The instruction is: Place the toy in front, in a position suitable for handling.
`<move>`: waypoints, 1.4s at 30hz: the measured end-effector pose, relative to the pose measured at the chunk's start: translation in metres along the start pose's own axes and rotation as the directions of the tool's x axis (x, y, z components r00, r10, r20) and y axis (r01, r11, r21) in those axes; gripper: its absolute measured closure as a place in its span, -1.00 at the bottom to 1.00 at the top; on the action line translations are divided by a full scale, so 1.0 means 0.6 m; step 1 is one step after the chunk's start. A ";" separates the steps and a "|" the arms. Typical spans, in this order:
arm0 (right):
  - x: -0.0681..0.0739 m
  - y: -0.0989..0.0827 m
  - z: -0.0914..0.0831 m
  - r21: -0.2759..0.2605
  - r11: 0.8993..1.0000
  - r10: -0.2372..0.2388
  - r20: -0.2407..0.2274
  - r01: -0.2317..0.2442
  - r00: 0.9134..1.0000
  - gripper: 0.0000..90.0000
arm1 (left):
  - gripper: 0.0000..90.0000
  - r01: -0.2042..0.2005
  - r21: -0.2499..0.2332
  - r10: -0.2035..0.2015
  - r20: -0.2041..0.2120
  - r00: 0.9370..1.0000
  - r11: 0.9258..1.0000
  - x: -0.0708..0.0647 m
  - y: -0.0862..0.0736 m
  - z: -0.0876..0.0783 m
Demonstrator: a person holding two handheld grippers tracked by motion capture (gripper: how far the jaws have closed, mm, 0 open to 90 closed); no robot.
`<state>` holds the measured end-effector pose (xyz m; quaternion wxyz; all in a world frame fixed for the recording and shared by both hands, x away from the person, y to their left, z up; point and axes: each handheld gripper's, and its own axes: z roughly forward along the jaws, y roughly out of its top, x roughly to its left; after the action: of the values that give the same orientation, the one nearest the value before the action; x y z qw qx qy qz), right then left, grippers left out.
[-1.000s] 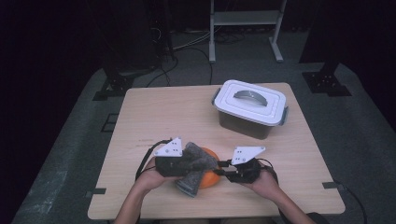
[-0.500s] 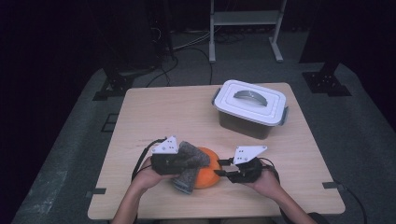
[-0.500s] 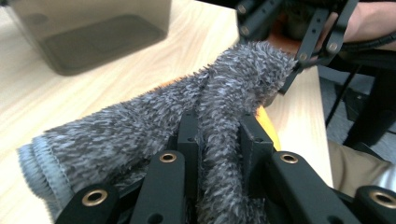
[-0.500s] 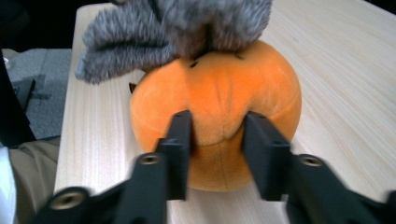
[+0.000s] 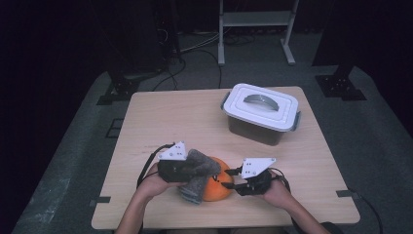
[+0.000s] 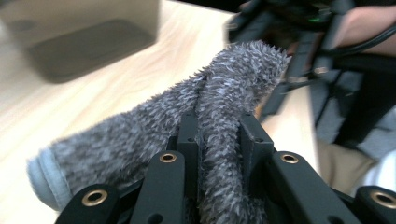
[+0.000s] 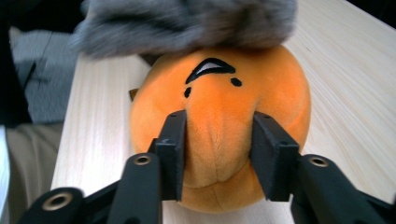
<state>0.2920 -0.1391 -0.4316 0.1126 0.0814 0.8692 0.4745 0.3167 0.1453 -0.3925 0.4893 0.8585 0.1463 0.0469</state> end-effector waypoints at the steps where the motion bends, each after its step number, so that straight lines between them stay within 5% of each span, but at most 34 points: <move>1: 0.002 0.001 -0.001 0.007 1.000 -0.021 -0.003 0.021 1.000 0.33 | 0.64 0.008 -0.002 -0.008 -0.002 1.000 1.000 0.001 -0.003 -0.001; 4: -0.001 0.001 -0.009 0.020 0.999 -0.034 -0.017 0.034 0.999 0.35 | 0.64 0.013 0.007 -0.013 0.008 1.000 1.000 0.005 -0.011 -0.002; 11: -0.019 -0.012 -0.020 0.024 0.999 0.042 -0.037 -0.042 0.998 0.36 | 0.64 0.045 0.016 -0.047 0.100 0.994 0.999 0.001 -0.024 0.009; 12: -0.021 -0.013 -0.021 0.019 0.998 0.052 -0.050 -0.051 0.997 0.28 | 0.63 0.040 0.021 -0.043 0.116 0.992 0.999 -0.001 -0.025 0.012; 13: -0.023 -0.013 -0.022 0.004 0.995 0.104 -0.112 -0.105 0.988 0.10 | 0.63 0.035 0.029 -0.038 0.134 0.990 0.999 -0.003 -0.027 0.015; 17: -0.020 -0.002 -0.022 -0.046 0.990 0.129 -0.113 -0.135 0.985 -0.18 | 0.63 0.038 0.031 -0.042 0.143 0.989 0.999 -0.002 -0.028 0.015; 20: -0.018 0.000 -0.004 -0.025 0.989 0.140 -0.085 -0.143 0.986 -0.21 | 0.63 0.028 0.040 -0.034 0.154 0.988 0.999 -0.006 -0.026 0.017; 23: -0.016 -0.003 0.004 -0.022 0.986 0.161 -0.073 -0.163 0.984 -0.14 | 0.63 0.031 0.036 -0.036 0.139 0.990 0.999 -0.003 -0.027 0.015; 26: -0.015 -0.004 0.003 -0.013 0.983 0.183 -0.053 -0.184 0.982 0.15 | 0.63 0.024 0.004 -0.024 0.091 0.996 1.000 0.001 -0.021 0.007; 30: -0.008 0.001 -0.006 0.012 0.993 0.122 -0.059 -0.121 0.991 0.37 | 0.63 0.031 -0.020 -0.031 0.018 0.999 0.999 0.005 -0.015 -0.007; 34: -0.009 0.004 -0.019 0.034 0.997 0.076 -0.071 -0.074 0.995 0.43 | 0.61 0.045 -0.027 -0.044 0.035 0.998 0.999 0.005 -0.020 -0.004; 40: -0.026 -0.001 -0.028 -0.032 0.980 0.192 -0.134 -0.198 0.972 -0.04 | 0.61 0.029 0.013 -0.031 0.093 0.995 0.999 0.000 -0.024 0.006; 42: -0.028 0.003 -0.026 -0.036 0.972 0.227 -0.121 -0.233 0.966 -0.17 | 0.61 0.028 0.016 -0.029 0.113 0.993 0.999 -0.003 -0.025 0.007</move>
<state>0.3039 -0.1552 -0.4199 0.0080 0.1510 0.8470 0.5096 0.3127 0.1482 -0.4072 0.4913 0.8611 0.1308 -0.0099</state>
